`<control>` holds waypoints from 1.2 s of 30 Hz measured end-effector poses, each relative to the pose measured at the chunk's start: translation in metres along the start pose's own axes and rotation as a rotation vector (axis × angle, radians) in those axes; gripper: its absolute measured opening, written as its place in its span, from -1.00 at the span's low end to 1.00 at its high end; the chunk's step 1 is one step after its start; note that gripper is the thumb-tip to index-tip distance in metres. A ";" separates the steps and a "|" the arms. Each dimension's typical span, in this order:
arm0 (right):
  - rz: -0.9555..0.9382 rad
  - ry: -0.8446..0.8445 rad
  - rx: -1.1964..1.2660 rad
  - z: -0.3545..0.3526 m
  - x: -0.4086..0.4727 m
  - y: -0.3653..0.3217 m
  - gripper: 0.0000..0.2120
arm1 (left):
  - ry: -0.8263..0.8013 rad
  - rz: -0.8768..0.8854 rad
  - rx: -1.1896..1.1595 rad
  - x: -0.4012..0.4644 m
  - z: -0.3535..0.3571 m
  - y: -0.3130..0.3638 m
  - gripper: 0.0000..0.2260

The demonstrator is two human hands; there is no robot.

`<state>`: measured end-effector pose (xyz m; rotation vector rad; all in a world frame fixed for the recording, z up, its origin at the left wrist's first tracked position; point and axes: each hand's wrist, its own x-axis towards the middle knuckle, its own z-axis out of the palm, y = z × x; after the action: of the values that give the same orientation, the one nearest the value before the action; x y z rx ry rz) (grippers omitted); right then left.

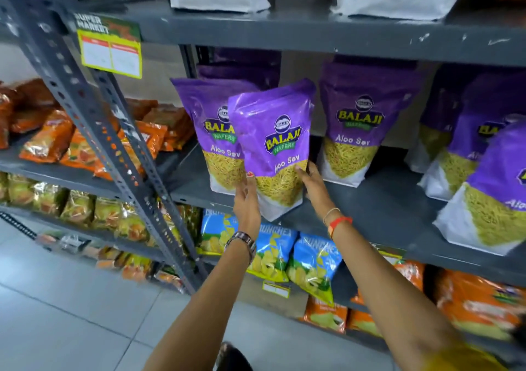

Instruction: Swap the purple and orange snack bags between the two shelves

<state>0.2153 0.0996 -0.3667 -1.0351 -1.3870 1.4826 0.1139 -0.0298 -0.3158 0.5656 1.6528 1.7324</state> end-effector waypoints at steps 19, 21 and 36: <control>-0.278 0.527 -0.022 -0.070 -0.070 -0.035 -0.84 | -0.437 -0.057 0.129 0.021 0.082 0.013 -0.75; -0.278 0.564 -0.046 -0.078 -0.070 -0.034 -0.84 | -0.485 -0.068 0.112 0.019 0.092 0.012 -0.77; -0.180 0.588 -0.121 -0.086 -0.084 -0.020 -0.52 | -0.527 -0.141 0.158 0.004 0.101 -0.005 -0.56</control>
<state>0.3233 0.0471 -0.3485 -1.2580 -1.1118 0.8700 0.1838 0.0426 -0.3103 0.8715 1.4124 1.2217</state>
